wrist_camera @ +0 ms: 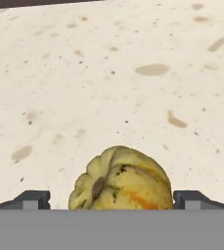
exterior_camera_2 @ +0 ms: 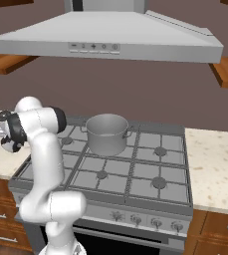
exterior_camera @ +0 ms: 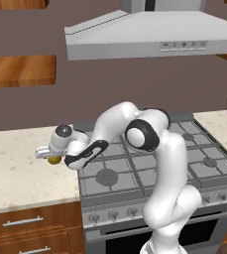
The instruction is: Turn on the burner for the pot on the stove. Wait thirty seconds for the pot to heat up. Then add the squash to the pot.
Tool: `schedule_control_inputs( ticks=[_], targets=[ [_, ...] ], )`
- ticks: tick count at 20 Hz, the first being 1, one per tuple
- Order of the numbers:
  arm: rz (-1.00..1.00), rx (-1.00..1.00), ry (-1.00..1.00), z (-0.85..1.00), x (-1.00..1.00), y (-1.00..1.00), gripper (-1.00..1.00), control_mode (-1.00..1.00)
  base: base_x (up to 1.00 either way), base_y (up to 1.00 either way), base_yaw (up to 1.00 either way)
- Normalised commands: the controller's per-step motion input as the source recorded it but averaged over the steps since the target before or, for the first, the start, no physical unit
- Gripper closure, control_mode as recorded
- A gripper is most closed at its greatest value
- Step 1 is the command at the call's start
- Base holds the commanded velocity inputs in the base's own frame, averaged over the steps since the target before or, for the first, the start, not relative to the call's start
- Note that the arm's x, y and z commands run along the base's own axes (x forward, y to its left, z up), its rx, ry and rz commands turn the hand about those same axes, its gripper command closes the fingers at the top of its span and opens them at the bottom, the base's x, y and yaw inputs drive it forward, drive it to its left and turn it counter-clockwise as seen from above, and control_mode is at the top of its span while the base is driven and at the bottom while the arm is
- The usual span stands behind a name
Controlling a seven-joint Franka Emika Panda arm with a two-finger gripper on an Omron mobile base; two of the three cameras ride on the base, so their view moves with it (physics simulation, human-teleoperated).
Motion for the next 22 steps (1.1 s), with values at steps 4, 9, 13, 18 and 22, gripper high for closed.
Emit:
schedule_control_inputs(
  ticks=[4,9,13,18,22],
  targets=[
    [0.0,-0.03,0.0,-0.14,0.09,0.04,-1.0,-1.0,0.0,0.0,0.0],
    [0.0,-0.04,0.0,-0.15,0.0,0.0,1.0,-1.0,0.0,0.0,0.0],
    [0.0,0.0,0.0,0.0,0.0,0.0,1.0,-1.0,0.0,0.0,0.0],
    [0.0,0.0,-0.01,0.0,0.0,0.0,1.0,-1.0,0.0,0.0,0.0],
    [0.0,0.01,-0.29,0.63,-0.08,0.0,1.0,-1.0,0.0,0.0,0.0]
  ],
)
